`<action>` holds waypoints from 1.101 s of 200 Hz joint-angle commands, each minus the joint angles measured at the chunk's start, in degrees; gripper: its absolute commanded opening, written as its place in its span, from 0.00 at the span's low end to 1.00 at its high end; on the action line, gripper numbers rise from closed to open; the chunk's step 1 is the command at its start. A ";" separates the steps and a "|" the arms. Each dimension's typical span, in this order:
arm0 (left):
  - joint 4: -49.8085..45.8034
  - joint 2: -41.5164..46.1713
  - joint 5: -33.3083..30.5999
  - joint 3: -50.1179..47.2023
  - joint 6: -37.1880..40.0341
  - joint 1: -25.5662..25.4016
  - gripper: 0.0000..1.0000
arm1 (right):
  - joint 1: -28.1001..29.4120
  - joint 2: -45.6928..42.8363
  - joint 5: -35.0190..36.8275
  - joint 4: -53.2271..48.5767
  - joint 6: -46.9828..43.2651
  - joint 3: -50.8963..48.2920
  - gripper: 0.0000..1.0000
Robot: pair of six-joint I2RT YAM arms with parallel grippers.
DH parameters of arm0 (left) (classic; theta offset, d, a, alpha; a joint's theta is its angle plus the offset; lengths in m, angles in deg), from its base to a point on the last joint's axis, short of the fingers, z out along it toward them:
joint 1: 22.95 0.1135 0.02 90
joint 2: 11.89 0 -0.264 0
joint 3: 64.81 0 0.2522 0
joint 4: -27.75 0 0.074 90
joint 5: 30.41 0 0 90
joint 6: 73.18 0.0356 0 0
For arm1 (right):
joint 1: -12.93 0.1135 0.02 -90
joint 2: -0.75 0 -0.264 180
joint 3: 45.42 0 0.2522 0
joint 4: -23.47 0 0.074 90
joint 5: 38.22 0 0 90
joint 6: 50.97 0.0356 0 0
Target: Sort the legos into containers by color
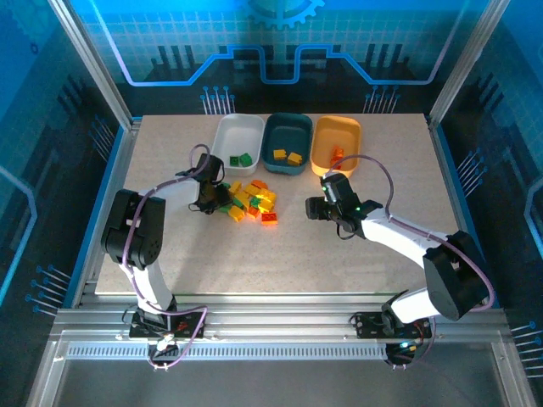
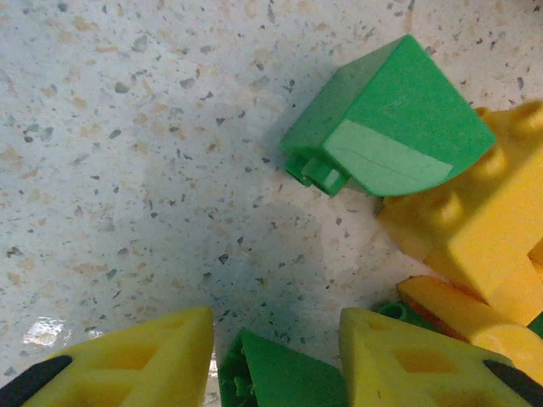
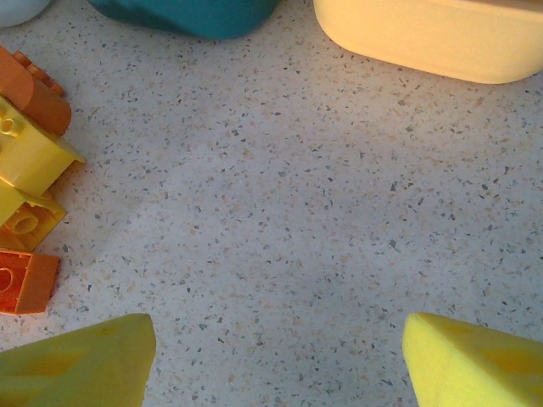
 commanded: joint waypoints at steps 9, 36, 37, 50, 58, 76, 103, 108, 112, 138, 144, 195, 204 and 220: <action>-1.54 1.31 1.11 -1.68 -0.95 -0.51 0.44 | -0.42 -1.68 0.71 -0.13 0.43 -0.52 0.78; -2.31 2.15 2.79 -0.84 -2.02 -0.56 0.49 | -0.48 -2.10 0.69 -0.37 0.50 -0.51 0.78; -2.34 2.17 2.84 -0.78 -2.14 -0.56 0.49 | -0.48 -2.12 0.69 -0.37 0.45 -0.60 0.78; -3.01 2.02 3.85 -0.01 -3.32 -0.81 0.57 | -0.43 -2.29 0.86 -0.50 0.35 -0.60 0.78; -3.98 1.65 3.71 0.62 -3.86 -1.12 0.61 | -0.42 -2.39 0.94 -0.54 0.37 -0.59 0.78; -4.85 1.31 3.60 0.59 -5.68 -1.59 0.68 | -0.42 -2.64 1.19 -0.70 0.30 -0.60 0.78; -3.98 0.95 4.84 -1.03 -10.74 -1.70 0.68 | -0.44 -3.48 1.86 -0.81 0.20 -0.82 0.78; -3.51 0.82 5.19 -1.34 -11.82 -1.78 0.67 | -0.42 -3.55 1.84 -0.81 0.23 -0.89 0.78; -3.17 0.80 5.39 -1.48 -12.69 -1.85 0.67 | -0.47 -3.69 1.83 -0.81 0.25 -0.98 0.78; -1.83 0.23 5.39 -1.98 -18.63 -2.47 0.61 | -0.44 -4.37 2.18 -1.07 -0.01 -1.04 0.78; -1.45 0.13 4.94 -1.96 -19.96 -2.70 0.60 | -0.47 -4.61 2.31 -1.07 -0.02 -1.19 0.78; -2.20 -2.36 2.70 -0.28 -28.54 -3.46 0.51 | -0.43 -5.53 2.80 -1.16 -0.27 -1.40 0.78; -2.77 -2.25 1.72 -0.19 -29.00 -3.54 0.48 | -0.43 -5.79 2.89 -1.16 -0.28 -1.48 0.78; -3.24 -1.86 0.32 -0.27 -29.23 -3.46 0.42 | -0.42 -6.23 2.89 -1.12 -0.30 -1.66 0.78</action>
